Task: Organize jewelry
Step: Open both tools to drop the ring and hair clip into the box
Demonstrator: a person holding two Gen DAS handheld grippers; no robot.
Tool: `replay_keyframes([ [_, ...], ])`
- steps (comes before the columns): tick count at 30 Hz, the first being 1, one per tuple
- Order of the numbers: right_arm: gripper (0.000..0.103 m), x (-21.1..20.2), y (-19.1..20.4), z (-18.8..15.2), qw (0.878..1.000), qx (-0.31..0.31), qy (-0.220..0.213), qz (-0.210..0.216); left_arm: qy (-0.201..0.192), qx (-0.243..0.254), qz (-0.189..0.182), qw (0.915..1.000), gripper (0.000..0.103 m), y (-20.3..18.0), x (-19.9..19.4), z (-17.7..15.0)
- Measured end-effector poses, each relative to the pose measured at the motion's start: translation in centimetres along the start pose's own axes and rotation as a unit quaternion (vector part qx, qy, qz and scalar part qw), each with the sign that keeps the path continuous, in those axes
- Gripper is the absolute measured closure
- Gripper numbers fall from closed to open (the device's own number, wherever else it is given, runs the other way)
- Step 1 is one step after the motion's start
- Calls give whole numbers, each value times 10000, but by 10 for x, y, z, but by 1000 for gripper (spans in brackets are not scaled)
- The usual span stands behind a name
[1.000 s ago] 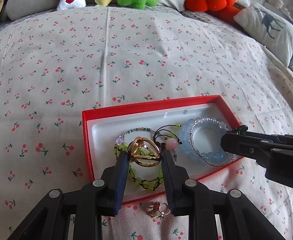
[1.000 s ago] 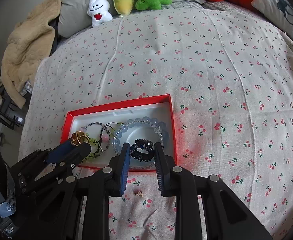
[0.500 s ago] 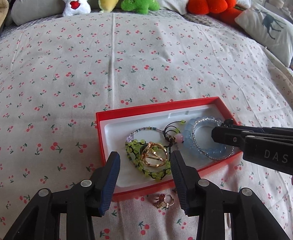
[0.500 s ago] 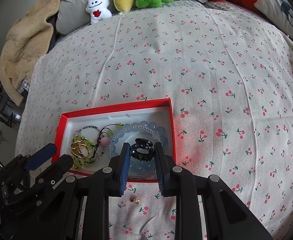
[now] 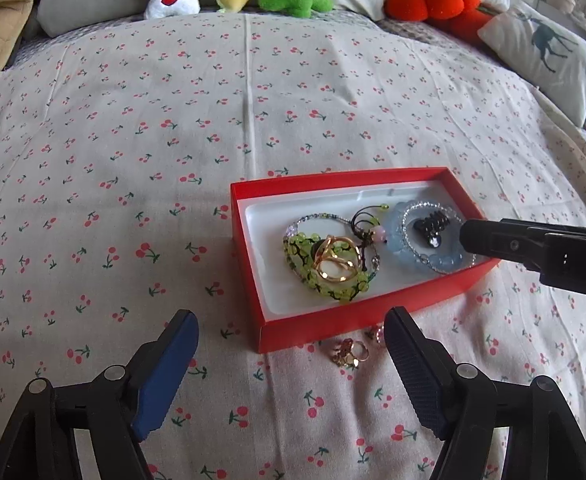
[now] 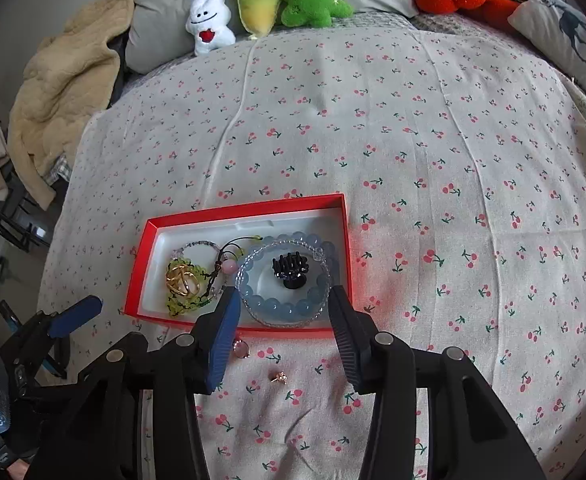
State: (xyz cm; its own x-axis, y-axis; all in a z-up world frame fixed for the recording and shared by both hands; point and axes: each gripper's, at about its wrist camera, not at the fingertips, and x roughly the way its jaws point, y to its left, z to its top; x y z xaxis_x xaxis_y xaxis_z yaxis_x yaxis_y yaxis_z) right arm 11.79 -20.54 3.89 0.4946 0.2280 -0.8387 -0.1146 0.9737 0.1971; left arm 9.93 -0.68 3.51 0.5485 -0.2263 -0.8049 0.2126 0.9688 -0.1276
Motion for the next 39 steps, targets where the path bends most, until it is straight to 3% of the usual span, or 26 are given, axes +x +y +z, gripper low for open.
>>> replay_keyframes([
  [15,39,-24,-10,-39,9995,-87,11,-308,445,-24,35,9990,20,12,-6,-36],
  [29,37,-9,-15,-77,9966,-346,353,-654,905,158,74,9957,17,13,10,-70],
  [33,37,1,-15,-84,9949,-467,491,-744,909,269,92,9955,17,10,21,-76],
  [39,37,16,-15,-92,9925,-578,695,-824,574,500,122,9970,18,-1,28,-72],
])
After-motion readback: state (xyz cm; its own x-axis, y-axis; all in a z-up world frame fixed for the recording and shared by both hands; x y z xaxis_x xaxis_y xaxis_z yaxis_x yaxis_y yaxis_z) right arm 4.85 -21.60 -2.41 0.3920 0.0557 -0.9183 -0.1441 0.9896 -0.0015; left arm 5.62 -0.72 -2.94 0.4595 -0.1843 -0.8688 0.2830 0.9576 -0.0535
